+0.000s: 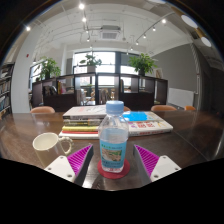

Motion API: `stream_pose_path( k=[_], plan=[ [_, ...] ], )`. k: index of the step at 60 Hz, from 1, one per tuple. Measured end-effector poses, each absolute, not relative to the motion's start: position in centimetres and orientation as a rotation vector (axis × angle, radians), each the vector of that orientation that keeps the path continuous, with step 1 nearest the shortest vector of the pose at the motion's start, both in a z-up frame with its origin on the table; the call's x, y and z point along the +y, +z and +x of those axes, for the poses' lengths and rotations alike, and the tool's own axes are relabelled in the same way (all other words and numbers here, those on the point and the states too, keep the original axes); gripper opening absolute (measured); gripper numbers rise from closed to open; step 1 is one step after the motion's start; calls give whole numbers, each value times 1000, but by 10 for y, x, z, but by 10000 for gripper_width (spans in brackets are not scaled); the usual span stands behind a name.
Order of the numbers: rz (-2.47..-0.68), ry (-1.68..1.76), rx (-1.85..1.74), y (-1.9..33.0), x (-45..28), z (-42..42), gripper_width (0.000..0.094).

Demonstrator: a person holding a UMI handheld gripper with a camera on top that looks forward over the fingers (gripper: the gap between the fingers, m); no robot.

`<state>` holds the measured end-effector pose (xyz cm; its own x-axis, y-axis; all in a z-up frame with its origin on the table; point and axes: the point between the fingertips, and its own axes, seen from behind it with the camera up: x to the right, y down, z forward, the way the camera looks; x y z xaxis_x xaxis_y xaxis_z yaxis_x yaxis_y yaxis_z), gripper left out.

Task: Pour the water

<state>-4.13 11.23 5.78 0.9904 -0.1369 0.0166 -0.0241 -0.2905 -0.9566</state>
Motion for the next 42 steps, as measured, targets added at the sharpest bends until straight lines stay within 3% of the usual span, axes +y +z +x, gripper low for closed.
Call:
stream_pose_path(
  k=[13,25,42],
  plan=[
    [-1911,-66,139,57,21,-56,807],
    [-1865,-118,153,105,-54,-34,807],
    [-1823,-189,182,147,-109,-1,809]
  ],
)
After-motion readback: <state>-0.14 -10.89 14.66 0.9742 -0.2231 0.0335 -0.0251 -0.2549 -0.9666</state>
